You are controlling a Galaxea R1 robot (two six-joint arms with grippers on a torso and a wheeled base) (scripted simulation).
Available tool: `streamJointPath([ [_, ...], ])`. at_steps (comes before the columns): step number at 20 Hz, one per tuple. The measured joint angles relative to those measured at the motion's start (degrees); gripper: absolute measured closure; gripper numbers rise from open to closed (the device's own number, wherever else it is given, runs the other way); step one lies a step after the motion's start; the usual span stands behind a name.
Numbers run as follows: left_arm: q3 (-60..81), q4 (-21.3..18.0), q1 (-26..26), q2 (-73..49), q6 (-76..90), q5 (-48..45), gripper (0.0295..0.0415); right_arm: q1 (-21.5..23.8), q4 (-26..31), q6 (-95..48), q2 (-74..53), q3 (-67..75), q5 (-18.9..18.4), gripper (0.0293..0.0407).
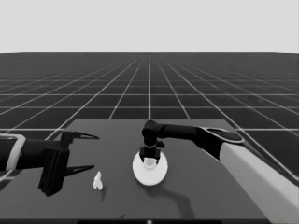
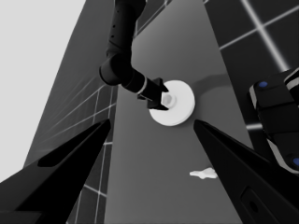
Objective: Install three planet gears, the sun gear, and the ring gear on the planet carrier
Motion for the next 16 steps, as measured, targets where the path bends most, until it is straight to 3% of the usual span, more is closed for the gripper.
streamJointPath([
  [16, 0.0, 0.0, 0.0, 0.0, 0.0, 0.0, 0.0326, 0.0, 0.0, 8.0, 0.0, 0.0, 0.0, 0.0352],
])
